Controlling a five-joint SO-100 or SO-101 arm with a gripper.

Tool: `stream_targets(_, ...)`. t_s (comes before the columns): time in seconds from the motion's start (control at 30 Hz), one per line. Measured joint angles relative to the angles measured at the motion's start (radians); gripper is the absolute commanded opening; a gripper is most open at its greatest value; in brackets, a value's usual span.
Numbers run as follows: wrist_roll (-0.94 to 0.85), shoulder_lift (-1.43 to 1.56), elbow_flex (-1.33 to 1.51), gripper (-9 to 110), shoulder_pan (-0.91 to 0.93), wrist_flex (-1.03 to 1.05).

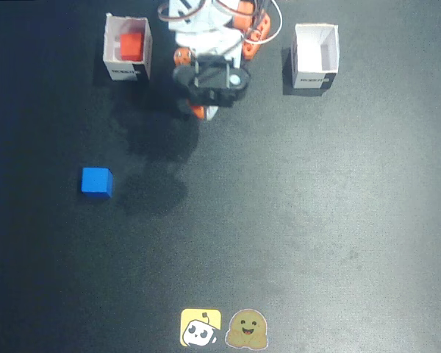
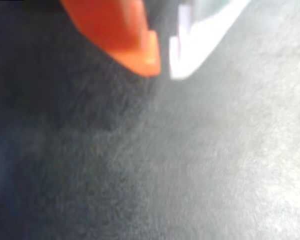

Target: Put the red cube in the right box and the blue cube in the left box.

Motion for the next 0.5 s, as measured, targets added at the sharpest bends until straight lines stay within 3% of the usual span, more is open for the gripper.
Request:
stream_targets(0.17, -0.098, -0.36, -0.176, 0, 0.058, -0.097)
stream_targets(0.5, -0.225, -0.742, -0.376, 1, 0.224, -0.232)
